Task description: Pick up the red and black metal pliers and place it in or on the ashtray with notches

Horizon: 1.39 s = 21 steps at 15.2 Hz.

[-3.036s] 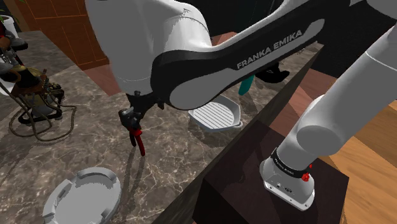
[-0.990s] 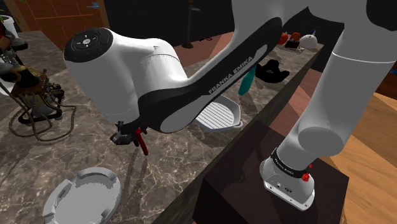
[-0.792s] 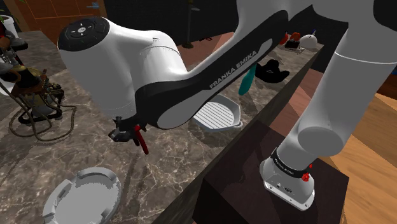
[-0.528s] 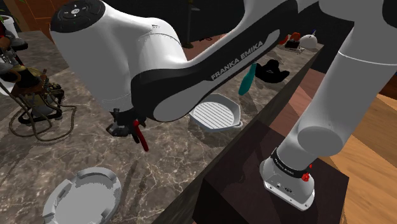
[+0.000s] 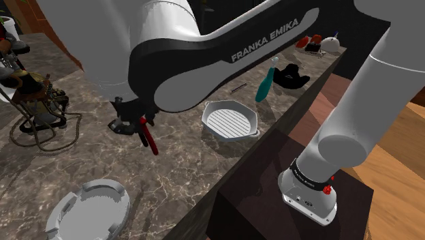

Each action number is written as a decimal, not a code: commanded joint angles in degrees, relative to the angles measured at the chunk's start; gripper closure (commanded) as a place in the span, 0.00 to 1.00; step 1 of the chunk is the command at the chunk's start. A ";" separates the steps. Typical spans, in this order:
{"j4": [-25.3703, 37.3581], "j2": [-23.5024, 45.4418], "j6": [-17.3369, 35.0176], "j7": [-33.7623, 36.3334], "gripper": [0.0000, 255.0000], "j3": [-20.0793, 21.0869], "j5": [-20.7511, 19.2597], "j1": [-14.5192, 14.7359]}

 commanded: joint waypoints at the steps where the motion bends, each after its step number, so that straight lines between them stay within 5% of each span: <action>1: 0.88 -0.75 -1.17 -0.88 1.00 0.02 0.82 -0.14; 3: 1.49 -1.14 -1.92 -1.36 1.00 0.03 1.24 -0.19; 8: 11.94 9.59 -9.02 7.87 1.00 2.20 -6.09 6.81; 15: 30.75 24.66 -20.04 16.13 1.00 0.21 -14.72 22.24; 18: 43.25 32.44 -26.02 17.77 1.00 -1.89 -18.45 31.46; 21: 40.99 32.54 -23.96 18.55 1.00 -2.10 -18.50 30.87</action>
